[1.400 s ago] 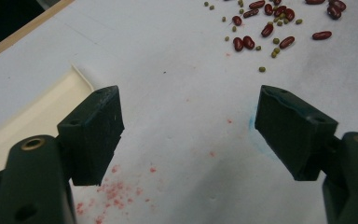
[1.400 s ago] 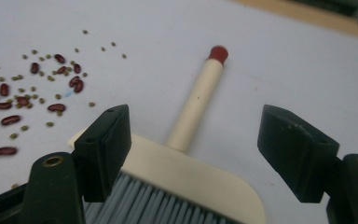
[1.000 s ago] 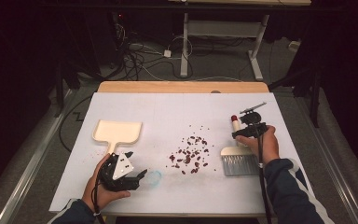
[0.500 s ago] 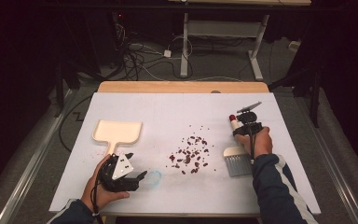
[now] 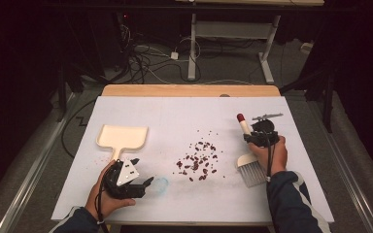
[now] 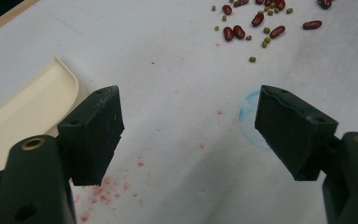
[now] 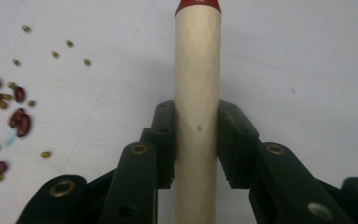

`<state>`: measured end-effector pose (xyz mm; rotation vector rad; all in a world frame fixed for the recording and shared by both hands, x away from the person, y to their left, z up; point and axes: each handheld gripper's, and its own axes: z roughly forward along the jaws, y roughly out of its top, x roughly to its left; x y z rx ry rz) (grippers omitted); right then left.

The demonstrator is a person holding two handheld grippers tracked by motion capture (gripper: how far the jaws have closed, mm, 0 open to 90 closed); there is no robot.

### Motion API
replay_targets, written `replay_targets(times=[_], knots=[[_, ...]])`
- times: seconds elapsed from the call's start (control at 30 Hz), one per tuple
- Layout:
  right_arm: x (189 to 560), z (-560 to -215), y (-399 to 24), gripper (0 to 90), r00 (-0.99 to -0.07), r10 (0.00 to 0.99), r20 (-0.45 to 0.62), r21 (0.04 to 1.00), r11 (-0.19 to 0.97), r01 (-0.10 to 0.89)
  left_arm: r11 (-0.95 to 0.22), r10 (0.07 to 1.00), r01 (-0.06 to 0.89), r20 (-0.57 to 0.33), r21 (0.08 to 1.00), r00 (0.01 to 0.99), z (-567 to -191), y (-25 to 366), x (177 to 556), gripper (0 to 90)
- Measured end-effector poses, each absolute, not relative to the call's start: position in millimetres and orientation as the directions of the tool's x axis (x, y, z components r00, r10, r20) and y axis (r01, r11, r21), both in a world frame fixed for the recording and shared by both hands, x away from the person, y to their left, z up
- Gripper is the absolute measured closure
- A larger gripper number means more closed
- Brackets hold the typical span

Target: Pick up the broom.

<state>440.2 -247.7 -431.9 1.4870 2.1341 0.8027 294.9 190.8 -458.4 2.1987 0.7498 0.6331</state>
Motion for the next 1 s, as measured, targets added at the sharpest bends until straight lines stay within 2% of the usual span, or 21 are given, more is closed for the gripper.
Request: replay_targets(times=[0.23, 0.3, 0.43, 0.5, 0.53, 0.6, 0.73, 0.77, 0.8, 0.9, 1.0], knots=[[401, -405, -264, 70.8, -0.388, 0.921, 0.019, 0.815, 0.211, 0.539, -0.493, 0.702, 0.312, 0.159, 0.812, 0.695, -443, 188, 290, 22.8], [386, -399, -268, 70.8, -0.392, 0.92, 0.019, 0.865, 0.181, 0.467, -0.468, 0.695, 0.304, 0.134, 0.83, 0.706, -436, 180, 291, 22.8], [369, -386, -265, 70.8, -0.445, 0.895, 0.001, 0.9, 0.193, 0.391, -0.453, 0.665, 0.28, 0.112, 0.846, 0.739, -426, 156, 295, 23.0], [362, -382, -263, 70.8, -0.453, 0.892, 0.011, 0.912, 0.177, 0.371, -0.421, 0.602, 0.241, 0.071, 0.875, 0.795, -414, 126, 297, 23.3], [360, -381, -261, 70.8, -0.455, 0.89, 0.017, 0.913, 0.172, 0.37, -0.421, 0.602, 0.241, 0.071, 0.875, 0.795, -414, 126, 297, 23.3], [354, -377, -256, 70.8, -0.449, 0.894, 0.009, 0.926, 0.162, 0.34, -0.377, 0.528, 0.218, 0.015, 0.9, 0.849, -403, 92, 298, 23.3], [340, -370, -240, 70.7, -0.456, 0.889, -0.042, 0.941, 0.188, 0.281, -0.37, 0.438, 0.185, -0.004, 0.91, 0.899, -396, 44, 298, 23.3], [337, -369, -237, 70.7, -0.461, 0.886, -0.044, 0.943, 0.189, 0.273, -0.37, 0.438, 0.185, -0.004, 0.91, 0.899, -396, 44, 298, 23.3], [332, -368, -233, 70.7, -0.457, 0.889, -0.042, 0.955, 0.171, 0.244, -0.377, 0.423, 0.17, 0.006, 0.911, 0.906, -397, 24, 298, 23.4], [320, -365, -226, 70.6, -0.457, 0.888, -0.061, 0.97, 0.16, 0.182, -0.362, 0.437, 0.186, -0.009, 0.913, 0.899, -402, 3, 303, 26.0], [310, -362, -217, 70.6, -0.474, 0.878, -0.072, 0.972, 0.169, 0.164, -0.341, 0.441, 0.204, -0.035, 0.918, 0.897, -405, -6, 309, 33.0]])
